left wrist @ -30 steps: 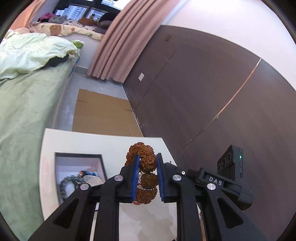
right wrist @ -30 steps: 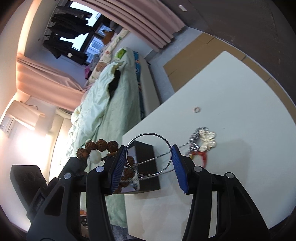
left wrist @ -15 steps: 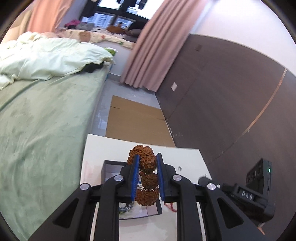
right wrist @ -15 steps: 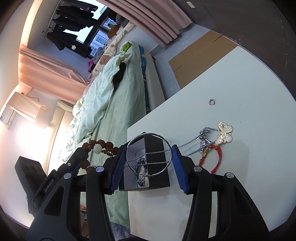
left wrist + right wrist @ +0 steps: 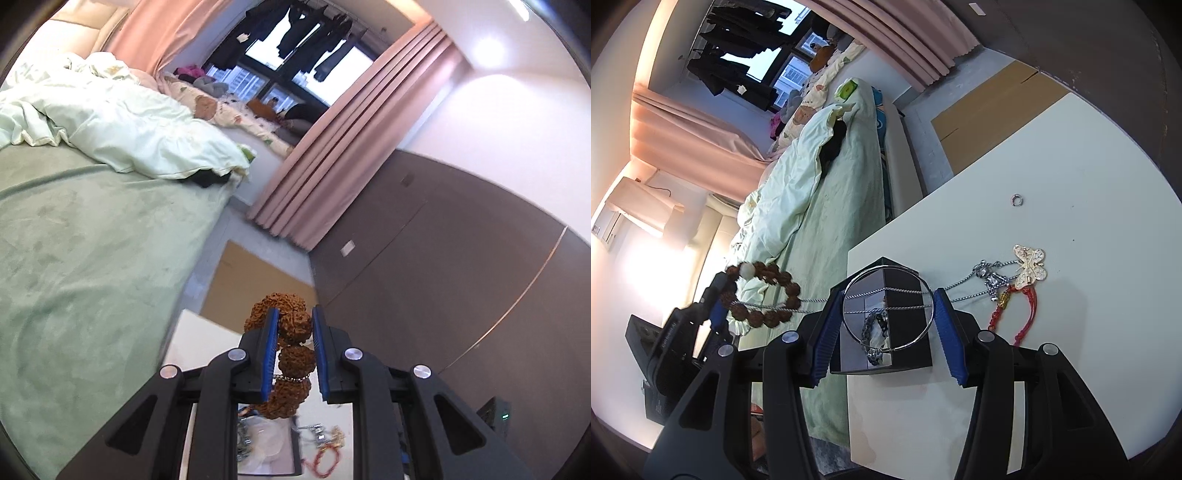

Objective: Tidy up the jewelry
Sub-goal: 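Open the left tool over the box while the right tool holds the hoop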

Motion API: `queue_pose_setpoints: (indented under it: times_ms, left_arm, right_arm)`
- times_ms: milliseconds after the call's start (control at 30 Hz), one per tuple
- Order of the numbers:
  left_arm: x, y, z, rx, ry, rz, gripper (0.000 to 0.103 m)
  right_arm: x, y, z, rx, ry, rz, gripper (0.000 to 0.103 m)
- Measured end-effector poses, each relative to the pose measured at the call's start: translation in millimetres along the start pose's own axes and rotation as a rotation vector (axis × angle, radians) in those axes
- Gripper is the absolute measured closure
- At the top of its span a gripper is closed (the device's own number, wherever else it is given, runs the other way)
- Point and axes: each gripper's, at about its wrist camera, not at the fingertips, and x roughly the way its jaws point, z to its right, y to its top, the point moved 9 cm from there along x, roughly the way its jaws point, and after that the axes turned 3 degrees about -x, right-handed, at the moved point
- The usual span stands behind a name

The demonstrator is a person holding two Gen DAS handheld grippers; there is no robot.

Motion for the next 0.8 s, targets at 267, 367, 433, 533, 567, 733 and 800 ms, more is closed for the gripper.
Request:
queue_pose_setpoints:
  times_ms: [267,367,433,533,567,733,800]
  left_arm:
    - [34,-26,0,-0.017,0.037,-0.140,0.086]
    - [46,-37,-6,-0.029,0.051,-0.203,0.057]
    - [40,-34,-6,-0.017,0.066,-0.167,0.032]
    - [34,-28,-5,0.032,0.084,-0.138,0.032]
    - [34,-27,-5,0.032,0.084,-0.138,0.032]
    - [34,-26,-18,0.006,0.109,-0.152,0.032]
    - [33,-24,-24,-0.006,0.116,-0.154,0.032]
  right_arm:
    - [1,0,-3,-0.007,0.013,-0.007,0.052]
    - [1,2,-4,-0.009,0.019,-0.008,0.052]
    - [3,3,-5,-0.009,0.024,-0.011,0.052]
    - [7,3,-9,-0.018,0.030,-0.015,0.052]
    - [9,2,-10,-0.020,0.031,-0.017,0.052]
    - [25,-4,-19,-0.034,0.031,-0.043,0.052]
    - [29,-7,-24,-0.042,0.037,-0.049,0.052]
